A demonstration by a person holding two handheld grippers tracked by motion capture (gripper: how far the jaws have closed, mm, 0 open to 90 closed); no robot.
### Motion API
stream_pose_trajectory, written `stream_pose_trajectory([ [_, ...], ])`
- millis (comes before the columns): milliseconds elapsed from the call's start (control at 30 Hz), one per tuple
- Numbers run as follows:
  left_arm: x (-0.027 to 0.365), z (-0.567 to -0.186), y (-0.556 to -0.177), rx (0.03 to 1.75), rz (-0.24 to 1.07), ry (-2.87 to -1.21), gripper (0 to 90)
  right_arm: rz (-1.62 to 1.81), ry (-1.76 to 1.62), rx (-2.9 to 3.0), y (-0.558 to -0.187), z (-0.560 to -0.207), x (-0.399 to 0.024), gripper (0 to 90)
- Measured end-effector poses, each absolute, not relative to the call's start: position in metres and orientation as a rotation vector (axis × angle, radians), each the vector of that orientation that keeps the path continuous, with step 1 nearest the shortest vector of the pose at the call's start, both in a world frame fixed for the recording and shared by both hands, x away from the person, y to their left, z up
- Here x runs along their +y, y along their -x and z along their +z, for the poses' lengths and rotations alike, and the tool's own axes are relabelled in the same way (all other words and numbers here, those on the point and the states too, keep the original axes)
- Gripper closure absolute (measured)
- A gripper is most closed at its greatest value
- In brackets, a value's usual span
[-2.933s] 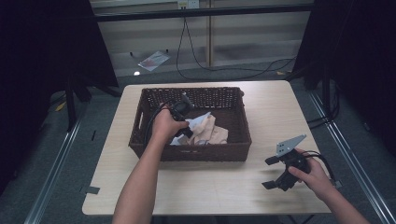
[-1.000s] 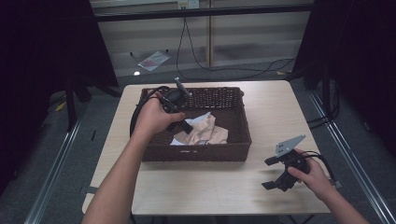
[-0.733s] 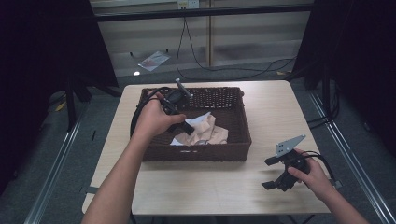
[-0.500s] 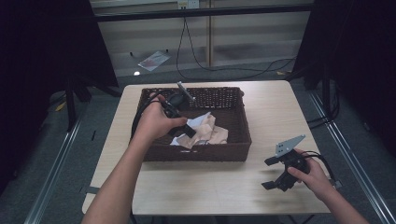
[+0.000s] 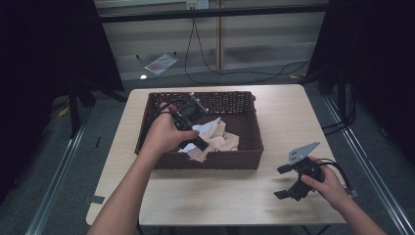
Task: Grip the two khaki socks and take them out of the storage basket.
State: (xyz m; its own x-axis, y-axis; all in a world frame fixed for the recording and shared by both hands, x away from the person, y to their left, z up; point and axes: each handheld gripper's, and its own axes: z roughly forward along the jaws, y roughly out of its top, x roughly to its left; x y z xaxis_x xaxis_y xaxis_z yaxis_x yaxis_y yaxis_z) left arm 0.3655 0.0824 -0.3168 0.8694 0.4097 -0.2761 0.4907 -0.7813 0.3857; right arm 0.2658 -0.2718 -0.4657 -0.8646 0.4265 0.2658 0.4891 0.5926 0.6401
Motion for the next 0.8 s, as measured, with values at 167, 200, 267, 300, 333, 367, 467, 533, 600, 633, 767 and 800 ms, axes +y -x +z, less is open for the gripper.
stream_pose_trajectory([
  [167,0.08,-0.319,-0.359,0.621,-0.258,-2.591,79.4,-1.133,0.79,-2.726,-0.266,-0.466,-0.272,1.6],
  [200,0.079,-0.319,-0.358,0.618,-0.259,-2.588,79.4,-1.136,0.786,-2.727,-0.266,-0.466,-0.272,1.6],
  [267,0.078,-0.32,-0.355,0.61,-0.263,-2.594,79.4,-1.136,0.786,-2.728,-0.266,-0.466,-0.272,1.6],
  [300,0.078,-0.319,-0.354,0.589,-0.263,-2.609,79.3,-1.136,0.788,-2.727,-0.266,-0.466,-0.272,1.6],
  [333,0.077,-0.321,-0.352,0.596,-0.266,-2.595,79.3,-1.136,0.793,-2.723,-0.265,-0.466,-0.272,1.6],
  [367,0.076,-0.321,-0.351,0.591,-0.264,-2.602,79.2,-1.138,0.792,-2.724,-0.265,-0.466,-0.272,1.6],
  [467,0.075,-0.324,-0.349,0.577,-0.257,-2.61,79.2,-1.133,0.787,-2.726,-0.265,-0.466,-0.272,1.6],
  [533,0.073,-0.326,-0.347,0.566,-0.268,-2.606,79.1,-1.132,0.793,-2.729,-0.265,-0.465,-0.272,1.6],
  [600,0.072,-0.33,-0.344,0.567,-0.268,-2.608,79.1,-1.132,0.791,-2.735,-0.265,-0.465,-0.272,1.6],
  [633,0.071,-0.33,-0.345,0.553,-0.273,-2.626,79.1,-1.133,0.791,-2.736,-0.266,-0.465,-0.272,1.6],
  [767,0.07,-0.335,-0.341,0.541,-0.272,-2.624,79.0,-1.133,0.793,-2.734,-0.265,-0.465,-0.272,1.6],
  [800,0.07,-0.336,-0.34,0.543,-0.268,-2.621,78.9,-1.131,0.79,-2.736,-0.265,-0.465,-0.272,1.6],
])
